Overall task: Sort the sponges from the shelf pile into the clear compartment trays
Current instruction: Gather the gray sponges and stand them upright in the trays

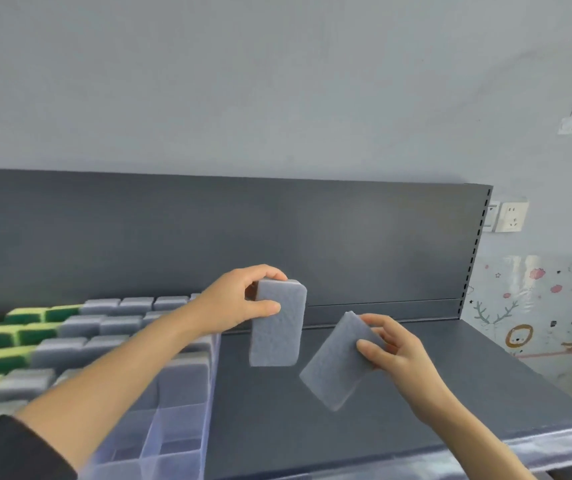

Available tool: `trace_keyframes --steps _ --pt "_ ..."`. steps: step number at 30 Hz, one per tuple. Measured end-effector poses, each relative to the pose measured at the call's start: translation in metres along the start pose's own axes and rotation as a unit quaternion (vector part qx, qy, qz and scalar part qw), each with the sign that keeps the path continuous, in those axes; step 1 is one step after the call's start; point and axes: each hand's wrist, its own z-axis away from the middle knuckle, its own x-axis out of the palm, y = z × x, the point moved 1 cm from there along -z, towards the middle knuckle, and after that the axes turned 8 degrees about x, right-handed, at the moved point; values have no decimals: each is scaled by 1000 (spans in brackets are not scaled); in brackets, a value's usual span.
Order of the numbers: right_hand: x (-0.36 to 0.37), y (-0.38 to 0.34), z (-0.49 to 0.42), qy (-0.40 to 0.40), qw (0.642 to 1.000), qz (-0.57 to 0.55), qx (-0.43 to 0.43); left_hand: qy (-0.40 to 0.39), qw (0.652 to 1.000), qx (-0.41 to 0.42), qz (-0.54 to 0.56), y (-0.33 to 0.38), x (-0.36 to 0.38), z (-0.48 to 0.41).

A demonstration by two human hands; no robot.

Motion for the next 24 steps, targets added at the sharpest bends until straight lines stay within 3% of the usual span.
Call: trace_keyframes --steps 6,13,18,24 --pt "75 -19 4 -64 998 -12 -24 44 998 -39 -5 -20 -58 74" --pt "137 -25 6 -70 997 -4 -31 105 993 -58 -7 -45 -90 142" --pt "171 -18 7 -80 996 25 -36 102 992 -72 -12 -62 -79 175" --pt "189 -9 5 -84 984 139 -73 82 993 -76 -50 -70 -69 189"
